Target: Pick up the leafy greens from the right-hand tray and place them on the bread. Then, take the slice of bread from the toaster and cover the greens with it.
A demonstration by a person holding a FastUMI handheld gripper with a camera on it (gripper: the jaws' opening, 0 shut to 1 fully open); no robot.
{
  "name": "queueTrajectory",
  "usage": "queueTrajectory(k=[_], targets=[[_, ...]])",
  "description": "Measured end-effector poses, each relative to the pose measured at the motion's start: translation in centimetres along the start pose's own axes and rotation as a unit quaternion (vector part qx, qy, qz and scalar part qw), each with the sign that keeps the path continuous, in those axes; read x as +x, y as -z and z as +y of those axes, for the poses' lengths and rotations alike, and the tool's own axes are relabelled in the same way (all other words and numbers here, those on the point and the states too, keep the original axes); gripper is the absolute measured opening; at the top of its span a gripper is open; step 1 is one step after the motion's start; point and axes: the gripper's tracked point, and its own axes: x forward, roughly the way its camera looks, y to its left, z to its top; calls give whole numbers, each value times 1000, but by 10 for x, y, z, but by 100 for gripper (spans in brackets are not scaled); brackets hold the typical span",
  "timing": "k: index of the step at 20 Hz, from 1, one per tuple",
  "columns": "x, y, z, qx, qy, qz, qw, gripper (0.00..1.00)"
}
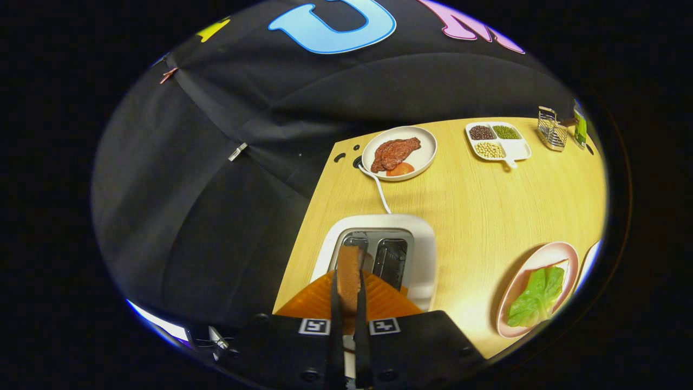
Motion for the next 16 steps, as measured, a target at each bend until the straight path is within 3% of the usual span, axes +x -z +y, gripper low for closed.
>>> queueTrajectory(k=[12, 16], targets=[[-122, -63, 10, -6, -49, -85, 995, 11], [-169, -75, -28, -17, -29, -114, 993, 11]])
